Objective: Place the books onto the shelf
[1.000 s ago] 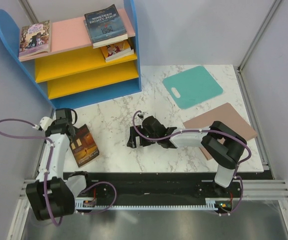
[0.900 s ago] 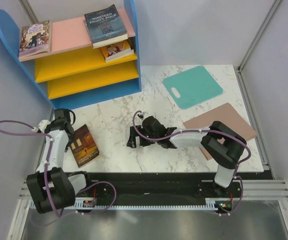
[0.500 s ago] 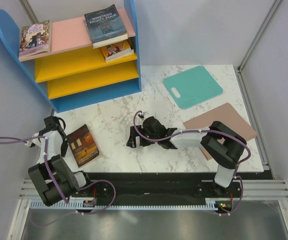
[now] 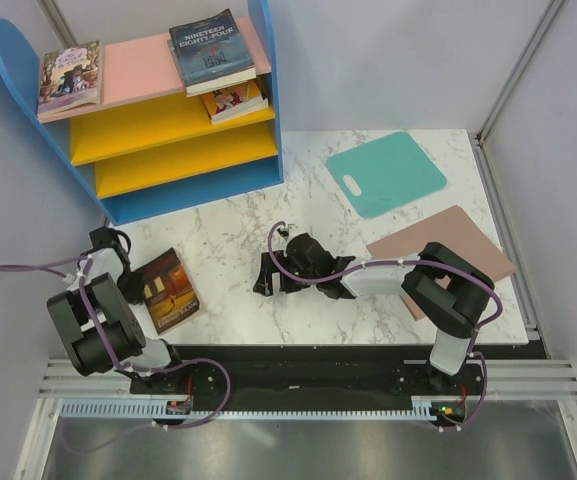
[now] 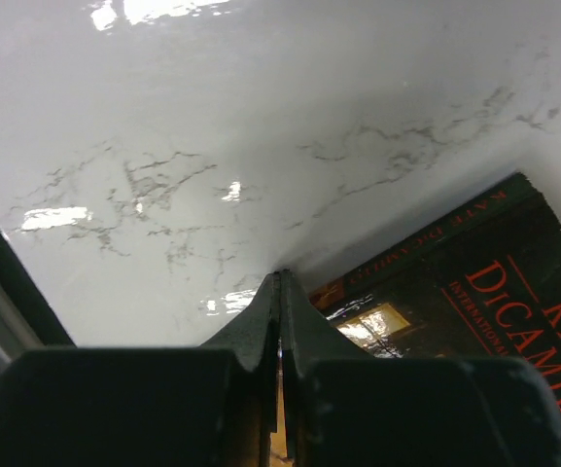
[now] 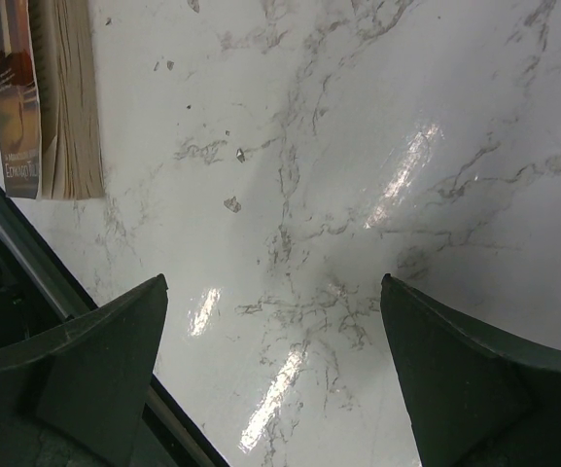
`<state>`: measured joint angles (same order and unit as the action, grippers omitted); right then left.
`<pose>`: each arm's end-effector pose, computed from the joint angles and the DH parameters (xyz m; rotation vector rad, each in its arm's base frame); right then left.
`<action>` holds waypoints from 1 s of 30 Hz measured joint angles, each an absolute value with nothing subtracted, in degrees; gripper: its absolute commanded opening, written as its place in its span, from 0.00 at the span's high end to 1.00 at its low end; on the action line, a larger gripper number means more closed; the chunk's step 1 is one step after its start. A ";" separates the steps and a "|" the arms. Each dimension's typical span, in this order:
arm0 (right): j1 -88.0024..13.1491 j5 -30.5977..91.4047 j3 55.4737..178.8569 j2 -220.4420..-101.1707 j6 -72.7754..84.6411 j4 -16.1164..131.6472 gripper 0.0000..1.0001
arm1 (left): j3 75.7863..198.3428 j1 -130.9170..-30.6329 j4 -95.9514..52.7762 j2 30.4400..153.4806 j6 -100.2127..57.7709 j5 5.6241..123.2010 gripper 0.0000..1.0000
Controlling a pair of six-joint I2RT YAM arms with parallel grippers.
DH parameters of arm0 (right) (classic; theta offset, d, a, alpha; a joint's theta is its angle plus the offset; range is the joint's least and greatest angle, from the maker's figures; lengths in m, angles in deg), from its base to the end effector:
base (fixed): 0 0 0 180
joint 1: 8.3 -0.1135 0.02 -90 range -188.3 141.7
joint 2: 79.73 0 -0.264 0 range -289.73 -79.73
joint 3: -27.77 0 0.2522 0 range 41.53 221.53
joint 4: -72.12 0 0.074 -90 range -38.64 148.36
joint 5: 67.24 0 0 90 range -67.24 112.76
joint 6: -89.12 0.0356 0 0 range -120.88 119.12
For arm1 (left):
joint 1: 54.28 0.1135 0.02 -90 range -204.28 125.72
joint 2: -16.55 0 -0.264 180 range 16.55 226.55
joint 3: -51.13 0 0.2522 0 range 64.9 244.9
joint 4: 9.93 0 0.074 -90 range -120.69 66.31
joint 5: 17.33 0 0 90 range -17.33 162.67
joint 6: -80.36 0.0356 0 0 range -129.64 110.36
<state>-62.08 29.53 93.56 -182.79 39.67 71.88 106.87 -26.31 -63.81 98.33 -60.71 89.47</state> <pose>0.2135 0.2986 0.1514 -0.3494 2.3993 0.9737 0.1963 0.1159 0.1577 -1.8675 2.2047 0.3670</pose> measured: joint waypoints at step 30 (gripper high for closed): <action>-62.10 34.69 96.51 -189.50 51.48 84.43 0.18 | 118.26 -55.58 -47.70 112.69 -58.20 69.62 0.98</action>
<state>-62.10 34.69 96.51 -189.50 51.48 84.43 118.26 -55.58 -47.70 112.69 -58.20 69.62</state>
